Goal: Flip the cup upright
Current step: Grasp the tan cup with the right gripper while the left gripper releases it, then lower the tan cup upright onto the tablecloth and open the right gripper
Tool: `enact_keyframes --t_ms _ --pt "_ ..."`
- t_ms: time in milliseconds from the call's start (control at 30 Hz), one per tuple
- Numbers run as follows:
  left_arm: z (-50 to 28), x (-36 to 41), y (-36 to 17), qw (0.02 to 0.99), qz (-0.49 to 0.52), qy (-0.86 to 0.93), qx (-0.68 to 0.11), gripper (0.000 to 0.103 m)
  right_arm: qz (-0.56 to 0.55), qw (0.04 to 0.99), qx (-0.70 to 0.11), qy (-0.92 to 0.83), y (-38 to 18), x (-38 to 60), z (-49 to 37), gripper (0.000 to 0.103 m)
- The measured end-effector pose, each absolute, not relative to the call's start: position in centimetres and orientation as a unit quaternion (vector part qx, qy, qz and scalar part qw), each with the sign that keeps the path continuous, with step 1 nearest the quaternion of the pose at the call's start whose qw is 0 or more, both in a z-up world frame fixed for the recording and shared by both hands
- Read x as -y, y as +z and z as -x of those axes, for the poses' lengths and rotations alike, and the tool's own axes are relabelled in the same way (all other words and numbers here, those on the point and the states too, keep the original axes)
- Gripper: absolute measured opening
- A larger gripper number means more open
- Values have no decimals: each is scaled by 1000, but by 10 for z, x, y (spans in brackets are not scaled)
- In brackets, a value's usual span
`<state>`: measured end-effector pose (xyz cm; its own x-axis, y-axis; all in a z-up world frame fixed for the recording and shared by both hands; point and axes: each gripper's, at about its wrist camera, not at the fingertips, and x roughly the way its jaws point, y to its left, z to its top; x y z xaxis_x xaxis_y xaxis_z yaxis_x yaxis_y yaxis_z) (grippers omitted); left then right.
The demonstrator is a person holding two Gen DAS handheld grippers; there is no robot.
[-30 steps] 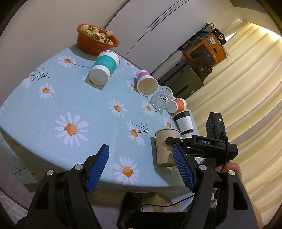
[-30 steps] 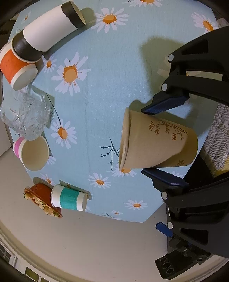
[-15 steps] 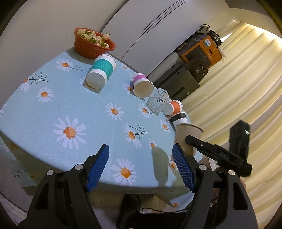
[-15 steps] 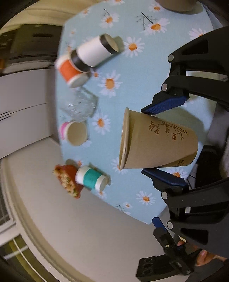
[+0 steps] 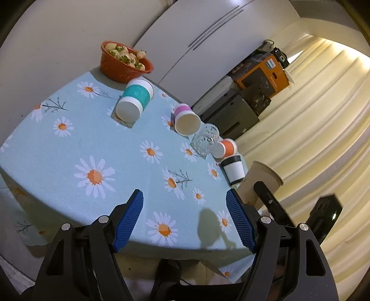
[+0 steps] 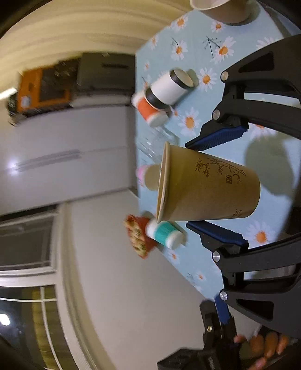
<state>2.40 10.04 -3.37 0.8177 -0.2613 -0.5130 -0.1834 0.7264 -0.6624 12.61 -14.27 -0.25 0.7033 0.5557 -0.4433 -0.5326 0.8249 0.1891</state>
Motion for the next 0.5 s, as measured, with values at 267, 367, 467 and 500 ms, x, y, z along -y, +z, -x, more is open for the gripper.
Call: enact_keyframes --t_ms 267,367,467,500 --pt "-21 -100 -33 879 368 -33 -300 72 -6 952 -184 244 -33 134 -111 62" --pt "-21 -99 -33 881 365 -32 -300 72 7 954 -177 240 -47 128 -111 62" --pt "-21 -99 -34 881 364 -32 -300 72 18 958 -167 232 -59 127 -109 62" --pt "-21 -99 -33 881 364 -32 -299 72 26 960 -165 226 -62 125 -108 62"
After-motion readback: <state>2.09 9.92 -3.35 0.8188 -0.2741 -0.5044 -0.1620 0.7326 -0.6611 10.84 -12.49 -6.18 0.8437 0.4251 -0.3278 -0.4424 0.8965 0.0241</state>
